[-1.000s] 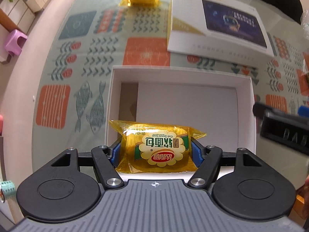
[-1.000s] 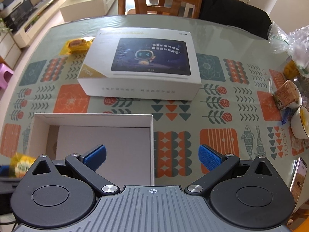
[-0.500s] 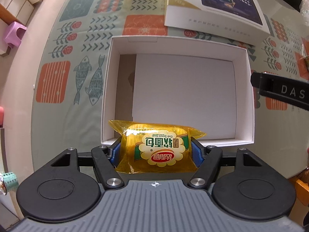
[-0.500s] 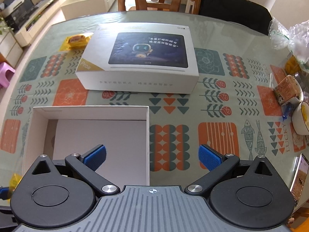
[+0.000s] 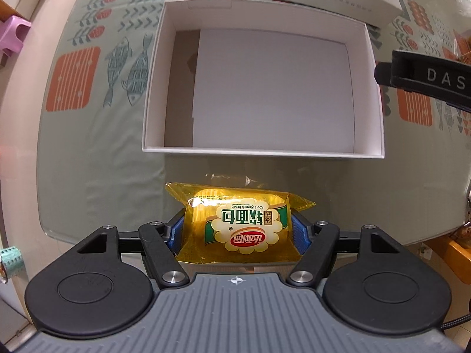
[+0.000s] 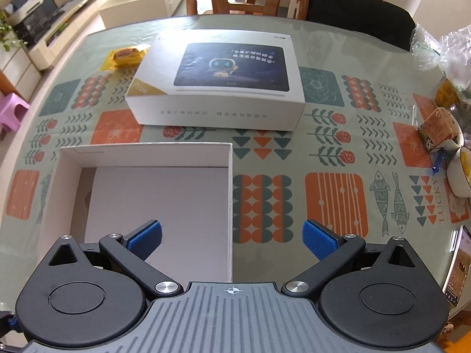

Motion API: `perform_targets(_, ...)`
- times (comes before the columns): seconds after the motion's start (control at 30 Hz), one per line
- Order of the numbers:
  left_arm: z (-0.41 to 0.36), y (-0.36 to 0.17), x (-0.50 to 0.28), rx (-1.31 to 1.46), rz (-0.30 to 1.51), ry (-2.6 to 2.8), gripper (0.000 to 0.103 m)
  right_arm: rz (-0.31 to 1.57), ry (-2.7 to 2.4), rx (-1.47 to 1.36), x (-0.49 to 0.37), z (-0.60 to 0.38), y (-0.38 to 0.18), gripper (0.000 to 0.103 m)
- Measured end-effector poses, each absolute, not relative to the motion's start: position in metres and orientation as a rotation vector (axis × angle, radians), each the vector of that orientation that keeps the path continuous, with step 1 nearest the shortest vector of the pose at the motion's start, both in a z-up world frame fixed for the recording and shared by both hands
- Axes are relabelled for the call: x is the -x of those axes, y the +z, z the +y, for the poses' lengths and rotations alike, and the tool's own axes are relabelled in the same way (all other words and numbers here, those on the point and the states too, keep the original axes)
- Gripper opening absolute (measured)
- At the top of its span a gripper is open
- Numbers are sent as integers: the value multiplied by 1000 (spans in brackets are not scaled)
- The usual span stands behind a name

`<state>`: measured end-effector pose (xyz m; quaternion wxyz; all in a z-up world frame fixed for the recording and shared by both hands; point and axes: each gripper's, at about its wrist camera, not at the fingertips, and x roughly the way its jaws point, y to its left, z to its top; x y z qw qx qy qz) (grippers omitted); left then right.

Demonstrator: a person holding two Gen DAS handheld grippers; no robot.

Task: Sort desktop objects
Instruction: 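Carry the packet over the open white box with the left gripper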

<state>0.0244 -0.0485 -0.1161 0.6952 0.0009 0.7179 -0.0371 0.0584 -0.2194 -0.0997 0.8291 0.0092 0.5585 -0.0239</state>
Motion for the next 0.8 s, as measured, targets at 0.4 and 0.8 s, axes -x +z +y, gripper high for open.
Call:
perform_targets(0.4, -48, -111, -41, 5, 1540, -48, 86, 1178, -51, -29, -62, -221, -99, 103)
perform_targets(0.8, -41, -131, -97, 5, 1464, -27, 87, 1199, -70, -36, -82, -229, -106, 103)
